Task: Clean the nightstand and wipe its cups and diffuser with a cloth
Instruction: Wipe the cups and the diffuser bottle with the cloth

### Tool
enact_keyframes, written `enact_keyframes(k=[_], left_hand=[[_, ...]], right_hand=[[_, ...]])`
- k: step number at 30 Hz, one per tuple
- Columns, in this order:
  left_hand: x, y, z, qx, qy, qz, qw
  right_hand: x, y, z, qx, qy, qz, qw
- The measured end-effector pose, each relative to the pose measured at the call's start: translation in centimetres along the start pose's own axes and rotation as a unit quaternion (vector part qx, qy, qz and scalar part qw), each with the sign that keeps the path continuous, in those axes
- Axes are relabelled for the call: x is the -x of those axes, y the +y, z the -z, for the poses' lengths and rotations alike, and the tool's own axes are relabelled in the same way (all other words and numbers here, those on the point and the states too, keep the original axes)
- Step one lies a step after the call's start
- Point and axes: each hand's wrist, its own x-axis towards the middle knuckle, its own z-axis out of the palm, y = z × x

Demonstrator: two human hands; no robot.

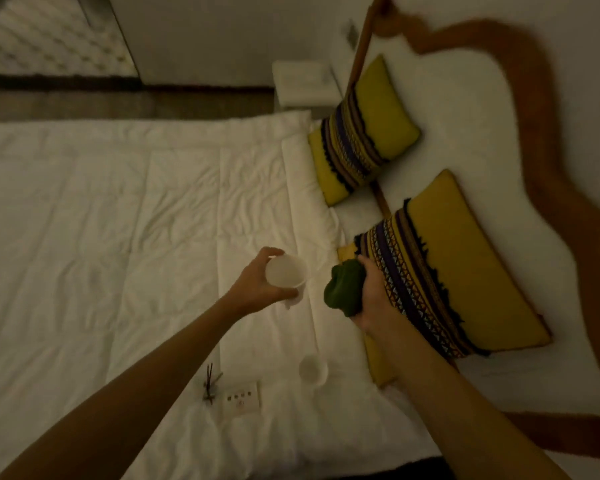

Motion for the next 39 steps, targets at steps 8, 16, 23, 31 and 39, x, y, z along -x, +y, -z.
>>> enact_keyframes(k=[8,16,23,31,39], left_hand=[[0.1,16.2,5.1,0.144,0.037,-0.125,0.981],[3.2,29.6,8.1,0.299,0.012,-0.212,0.930],[8.8,38.3,6.4,0.342,-0.035,-0.294,0.892],[13.6,41.7,5.3,0.298,-0.025,-0.413,0.860],[15.1,42.9,8.0,0.402,-0.036,-0.355,0.843]], right_hand=[[8.8,-11.5,-7.7,0.132,-0.049,0.211,0.967],[19.6,-19.0,-12.3,0.184,0.034,0.547,0.816],[27.2,-19.2,-14.6,0.173,0.052,0.715,0.675],[31.6,-22.4,-15.8,0.170,0.219,0.772,0.572],[34.4,-24.5,-15.2,0.047,0.013,0.598,0.800]])
